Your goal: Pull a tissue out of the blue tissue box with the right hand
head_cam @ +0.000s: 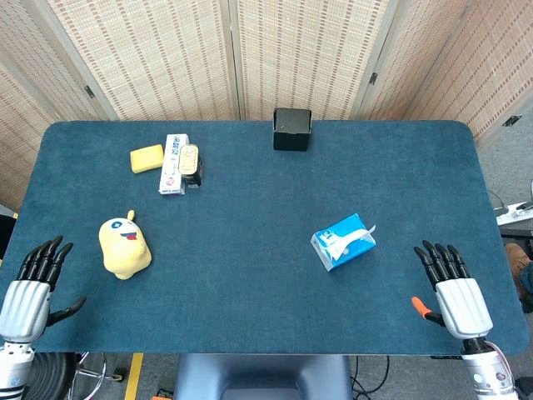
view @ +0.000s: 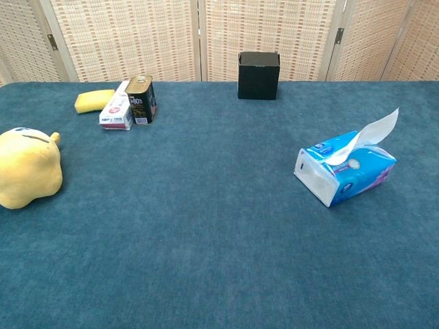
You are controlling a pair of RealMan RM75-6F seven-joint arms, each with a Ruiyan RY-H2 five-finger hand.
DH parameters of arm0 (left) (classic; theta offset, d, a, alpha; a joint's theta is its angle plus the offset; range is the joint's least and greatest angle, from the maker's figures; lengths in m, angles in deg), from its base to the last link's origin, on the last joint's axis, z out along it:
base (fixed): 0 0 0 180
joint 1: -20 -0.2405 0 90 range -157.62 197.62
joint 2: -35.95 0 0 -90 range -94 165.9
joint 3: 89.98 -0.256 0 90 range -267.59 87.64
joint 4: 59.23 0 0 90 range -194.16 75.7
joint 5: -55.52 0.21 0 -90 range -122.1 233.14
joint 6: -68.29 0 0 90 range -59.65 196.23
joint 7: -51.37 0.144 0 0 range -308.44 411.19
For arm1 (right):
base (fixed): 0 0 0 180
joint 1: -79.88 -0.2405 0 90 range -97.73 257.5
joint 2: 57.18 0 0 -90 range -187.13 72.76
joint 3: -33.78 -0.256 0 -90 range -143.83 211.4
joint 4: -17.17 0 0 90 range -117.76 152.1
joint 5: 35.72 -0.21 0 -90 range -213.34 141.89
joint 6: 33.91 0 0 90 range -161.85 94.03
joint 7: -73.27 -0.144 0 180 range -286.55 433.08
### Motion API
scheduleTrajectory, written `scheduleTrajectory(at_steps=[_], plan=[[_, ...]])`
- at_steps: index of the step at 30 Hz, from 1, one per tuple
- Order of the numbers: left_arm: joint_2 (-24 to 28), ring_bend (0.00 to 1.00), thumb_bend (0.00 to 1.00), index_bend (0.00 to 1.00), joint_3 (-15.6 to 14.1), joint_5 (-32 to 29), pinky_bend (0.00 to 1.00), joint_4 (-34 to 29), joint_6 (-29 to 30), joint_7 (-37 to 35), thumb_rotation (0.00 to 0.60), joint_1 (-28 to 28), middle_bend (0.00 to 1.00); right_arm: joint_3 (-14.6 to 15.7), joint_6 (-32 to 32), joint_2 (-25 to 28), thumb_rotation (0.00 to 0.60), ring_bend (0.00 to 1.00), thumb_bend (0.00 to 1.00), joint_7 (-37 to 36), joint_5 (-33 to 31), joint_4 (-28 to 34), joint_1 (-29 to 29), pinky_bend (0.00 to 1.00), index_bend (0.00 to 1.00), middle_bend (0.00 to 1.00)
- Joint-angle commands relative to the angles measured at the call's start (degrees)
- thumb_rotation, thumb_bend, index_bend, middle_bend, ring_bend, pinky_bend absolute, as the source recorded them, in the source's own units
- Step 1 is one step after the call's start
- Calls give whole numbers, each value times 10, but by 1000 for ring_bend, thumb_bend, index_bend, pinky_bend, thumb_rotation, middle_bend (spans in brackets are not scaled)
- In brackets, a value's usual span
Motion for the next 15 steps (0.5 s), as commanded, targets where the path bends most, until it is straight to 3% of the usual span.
scheduleTrajectory(at_steps=[1,10,15], plan=[[1,0,220,0,0,0,135,0,0,-1,600,0,0,0,3,-1,600,0,175,0,-2,-1,-1,0,0,0],[2,0,221,0,1,-1,135,-1,0,-5,600,0,0,-7,19,-3,600,0,175,-11,-7,-6,-14,0,0,0],[3,0,221,0,2,-1,134,-1,1,-9,600,1,0,-20,70,-9,600,0,175,-7,-23,-8,-48,0,0,0]])
